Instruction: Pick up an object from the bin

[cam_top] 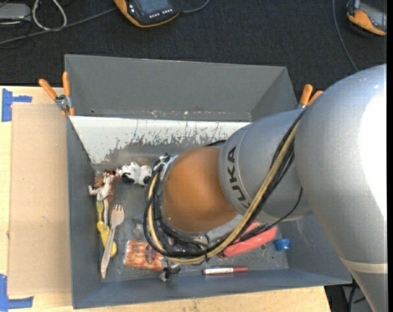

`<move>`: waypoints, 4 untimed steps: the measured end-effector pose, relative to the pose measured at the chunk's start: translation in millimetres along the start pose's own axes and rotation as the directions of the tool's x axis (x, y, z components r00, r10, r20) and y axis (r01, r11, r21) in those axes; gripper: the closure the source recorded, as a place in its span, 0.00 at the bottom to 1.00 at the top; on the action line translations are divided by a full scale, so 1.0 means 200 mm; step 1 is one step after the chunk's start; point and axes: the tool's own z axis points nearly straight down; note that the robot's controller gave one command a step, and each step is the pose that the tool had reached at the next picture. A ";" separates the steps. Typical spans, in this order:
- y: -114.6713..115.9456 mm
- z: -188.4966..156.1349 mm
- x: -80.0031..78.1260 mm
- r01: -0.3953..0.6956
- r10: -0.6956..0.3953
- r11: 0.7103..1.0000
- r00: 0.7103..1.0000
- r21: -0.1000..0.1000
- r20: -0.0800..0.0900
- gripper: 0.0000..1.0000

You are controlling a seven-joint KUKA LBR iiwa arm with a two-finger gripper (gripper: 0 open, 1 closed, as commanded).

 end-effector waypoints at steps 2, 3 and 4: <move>0.01 -0.26 -0.03 -0.072 0.072 0.997 0.997 -0.001 -0.003 0.00; -0.04 -0.10 -0.08 -0.252 0.252 0.968 0.968 -0.001 -0.004 0.00; -0.02 0.02 0.05 -0.226 0.226 0.974 0.974 -0.002 -0.001 0.00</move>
Offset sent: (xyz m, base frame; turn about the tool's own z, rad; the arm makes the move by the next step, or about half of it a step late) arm 0.0013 0.0042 0.0047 0.2077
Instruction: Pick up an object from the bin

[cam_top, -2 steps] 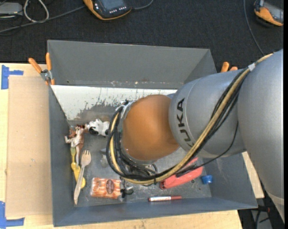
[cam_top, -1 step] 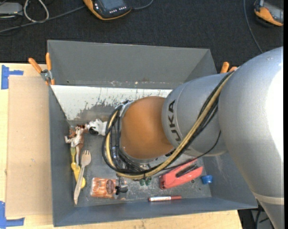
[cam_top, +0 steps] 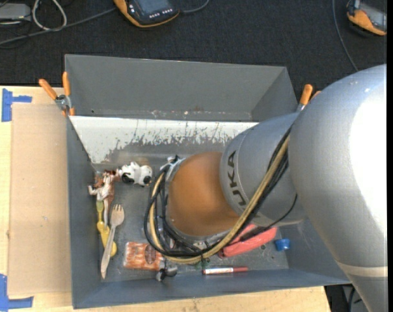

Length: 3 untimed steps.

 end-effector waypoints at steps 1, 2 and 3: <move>-0.02 0.04 -0.10 -0.064 0.064 0.998 0.998 0.000 0.000 1.00; -0.02 0.04 -0.10 -0.065 0.065 0.998 0.998 0.000 0.000 1.00; -0.02 -0.31 -0.13 -0.078 0.078 0.997 0.997 0.000 -0.005 1.00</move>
Offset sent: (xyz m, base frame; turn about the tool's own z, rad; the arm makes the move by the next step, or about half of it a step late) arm 0.0000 0.0000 0.0000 0.0000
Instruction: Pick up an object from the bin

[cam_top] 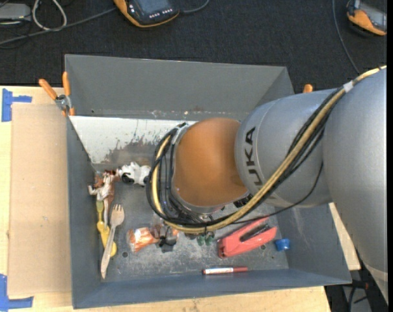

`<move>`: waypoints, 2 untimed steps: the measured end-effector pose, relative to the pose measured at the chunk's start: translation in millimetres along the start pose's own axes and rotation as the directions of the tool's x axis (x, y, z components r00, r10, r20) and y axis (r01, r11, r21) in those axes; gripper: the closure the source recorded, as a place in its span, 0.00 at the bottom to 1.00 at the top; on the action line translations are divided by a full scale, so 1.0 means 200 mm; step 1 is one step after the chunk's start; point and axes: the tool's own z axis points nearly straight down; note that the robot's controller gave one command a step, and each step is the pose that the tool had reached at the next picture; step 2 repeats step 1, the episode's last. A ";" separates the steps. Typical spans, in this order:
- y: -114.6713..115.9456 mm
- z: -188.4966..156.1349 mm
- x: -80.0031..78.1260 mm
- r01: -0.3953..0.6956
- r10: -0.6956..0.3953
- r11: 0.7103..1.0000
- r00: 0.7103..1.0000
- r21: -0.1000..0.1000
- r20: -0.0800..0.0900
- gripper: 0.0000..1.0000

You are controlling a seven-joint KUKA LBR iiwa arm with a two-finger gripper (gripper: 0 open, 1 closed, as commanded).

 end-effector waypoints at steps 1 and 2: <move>0.00 -0.29 -0.01 -0.002 0.002 1.000 1.000 -0.001 0.006 1.00; 0.00 -0.29 -0.01 -0.002 0.002 1.000 1.000 -0.001 0.006 1.00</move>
Offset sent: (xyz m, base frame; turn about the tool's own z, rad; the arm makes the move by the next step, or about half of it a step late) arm 0.0135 0.0038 0.1541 -0.0109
